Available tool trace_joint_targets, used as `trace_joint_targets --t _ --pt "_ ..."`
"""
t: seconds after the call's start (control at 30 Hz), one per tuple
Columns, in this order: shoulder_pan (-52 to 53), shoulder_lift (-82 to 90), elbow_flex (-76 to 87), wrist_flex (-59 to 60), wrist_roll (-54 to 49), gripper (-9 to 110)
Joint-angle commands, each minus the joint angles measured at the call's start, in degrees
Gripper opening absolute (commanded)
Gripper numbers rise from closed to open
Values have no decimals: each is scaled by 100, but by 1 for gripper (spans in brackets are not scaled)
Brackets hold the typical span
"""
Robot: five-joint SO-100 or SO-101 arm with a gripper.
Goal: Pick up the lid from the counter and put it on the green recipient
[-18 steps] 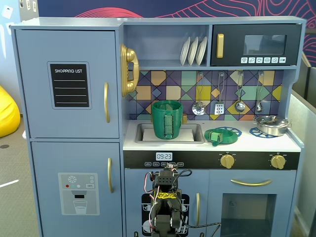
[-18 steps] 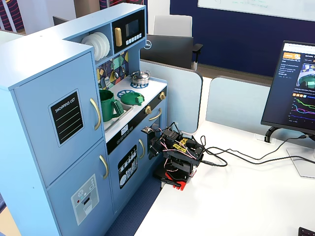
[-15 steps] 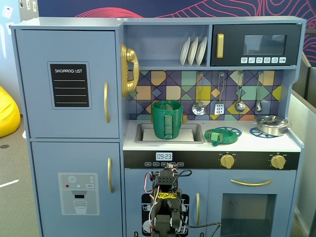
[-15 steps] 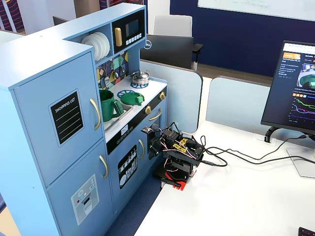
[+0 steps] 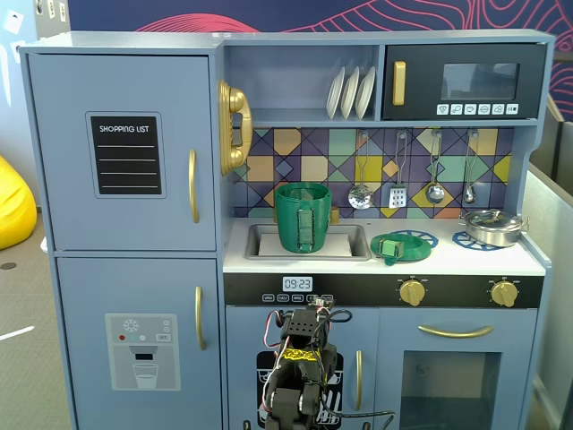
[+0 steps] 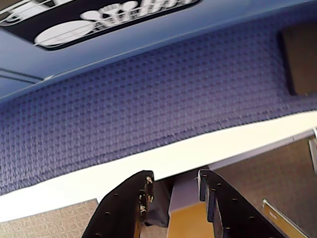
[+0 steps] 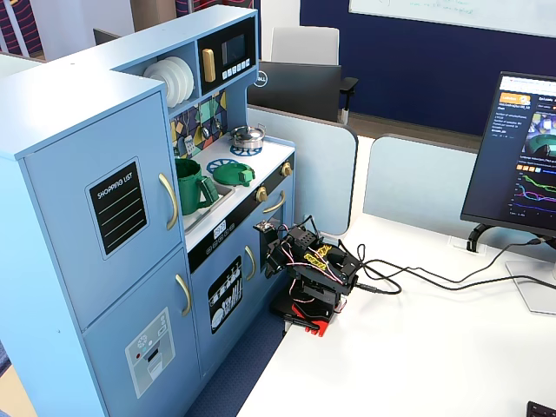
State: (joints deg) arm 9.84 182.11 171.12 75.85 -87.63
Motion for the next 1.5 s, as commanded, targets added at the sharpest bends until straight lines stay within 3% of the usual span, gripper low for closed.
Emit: trace_joint_targets --t 0.0,0.23,0.43,0.6,1.03,1.47 --pt "501 -589 -1116 -536 -246 0" --pt "1802 -1564 -2892 -2575 -1055 0" --pt "2672 -2355 -3366 -5159 -633 32" --pt "2830 -2848 -3217 -6592 -642 45" --pt "2566 -5150 -4148 -8147 -712 42" --pt "2294 -6240 -4948 -8394 -606 35"
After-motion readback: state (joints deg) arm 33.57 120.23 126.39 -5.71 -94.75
